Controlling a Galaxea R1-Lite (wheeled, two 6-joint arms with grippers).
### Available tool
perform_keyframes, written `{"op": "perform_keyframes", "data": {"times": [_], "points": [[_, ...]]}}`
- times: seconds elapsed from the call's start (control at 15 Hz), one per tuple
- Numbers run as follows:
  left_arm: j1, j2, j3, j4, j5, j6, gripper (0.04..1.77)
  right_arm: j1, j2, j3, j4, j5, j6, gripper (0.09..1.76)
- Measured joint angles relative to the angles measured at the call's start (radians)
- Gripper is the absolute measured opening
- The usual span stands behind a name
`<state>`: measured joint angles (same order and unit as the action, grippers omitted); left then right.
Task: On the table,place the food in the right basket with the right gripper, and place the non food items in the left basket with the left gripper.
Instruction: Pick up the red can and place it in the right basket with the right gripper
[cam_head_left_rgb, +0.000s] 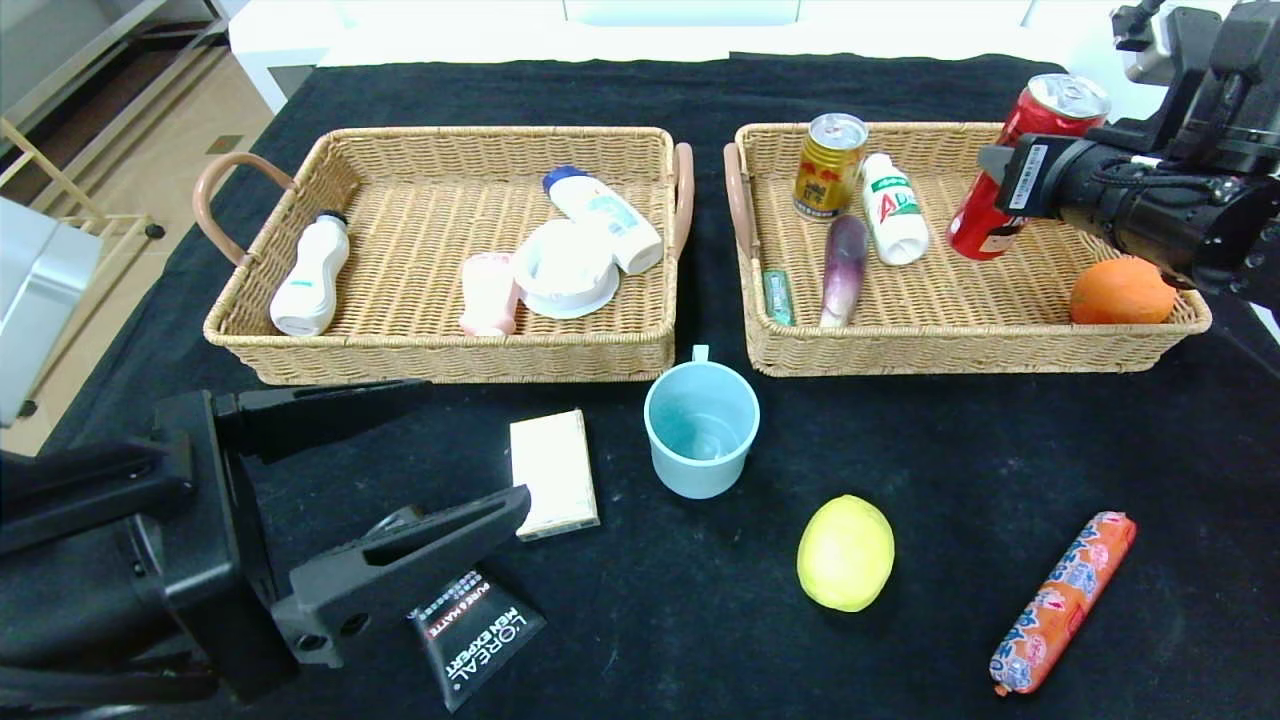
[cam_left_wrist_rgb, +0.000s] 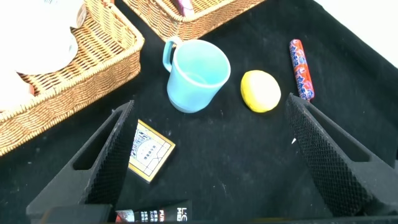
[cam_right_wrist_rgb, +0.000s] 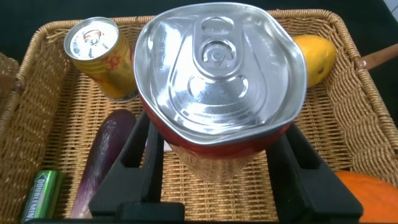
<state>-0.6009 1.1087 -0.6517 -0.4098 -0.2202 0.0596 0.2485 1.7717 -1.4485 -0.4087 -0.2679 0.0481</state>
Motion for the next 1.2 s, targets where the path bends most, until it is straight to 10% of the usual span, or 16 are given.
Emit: {"op": "perform_keyframes", "data": {"times": [0.73, 1.2], "points": [[0.000, 0.000, 0.003, -0.007, 0.000, 0.005, 1.72, -0.028, 0.085, -0.033, -0.039, 0.000, 0.011, 1.00], [0.001, 0.000, 0.004, -0.008, -0.001, 0.005, 1.72, -0.025, 0.063, 0.027, -0.060, -0.003, 0.012, 1.41]]}}
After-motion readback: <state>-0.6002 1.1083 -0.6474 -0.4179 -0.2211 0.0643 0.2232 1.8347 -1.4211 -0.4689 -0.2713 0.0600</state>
